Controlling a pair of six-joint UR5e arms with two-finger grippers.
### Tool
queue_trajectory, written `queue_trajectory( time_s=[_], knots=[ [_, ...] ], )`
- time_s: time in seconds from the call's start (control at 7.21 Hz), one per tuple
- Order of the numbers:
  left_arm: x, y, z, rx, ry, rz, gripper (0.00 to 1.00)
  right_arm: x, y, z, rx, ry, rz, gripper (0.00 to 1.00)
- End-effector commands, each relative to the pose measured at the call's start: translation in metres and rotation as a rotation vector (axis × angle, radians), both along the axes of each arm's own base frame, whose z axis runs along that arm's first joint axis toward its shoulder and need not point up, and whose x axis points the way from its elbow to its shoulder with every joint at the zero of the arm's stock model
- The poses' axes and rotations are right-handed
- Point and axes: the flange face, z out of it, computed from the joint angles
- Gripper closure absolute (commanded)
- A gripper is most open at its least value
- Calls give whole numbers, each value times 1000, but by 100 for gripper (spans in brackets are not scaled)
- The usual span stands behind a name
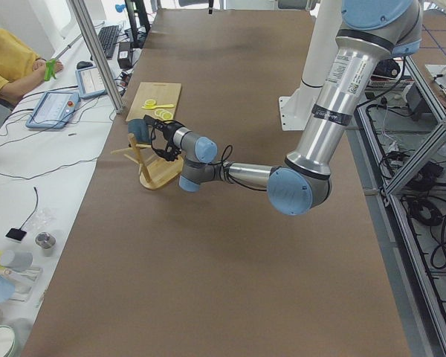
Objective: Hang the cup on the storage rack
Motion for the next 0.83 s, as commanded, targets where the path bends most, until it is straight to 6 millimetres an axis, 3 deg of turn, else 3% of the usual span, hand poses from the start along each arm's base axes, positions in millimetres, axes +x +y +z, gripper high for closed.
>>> queue_trajectory(
  time_s=[0.0,0.14,0.28,0.42,0.69],
  knots=[
    [-47,28,28,139,-129,8,2,0,0,0,-1,0,0,0],
    [-79,48,52,264,-336,-15,2,0,0,0,-1,0,0,0],
    [-115,54,74,357,-519,-55,2,0,-1,-1,5,-1,0,0],
    [-141,48,89,413,-715,-72,2,0,-1,-3,13,-3,0,0],
    [-194,54,146,577,-1297,-90,2,3,-3,-2,21,10,10,0]
  ],
)
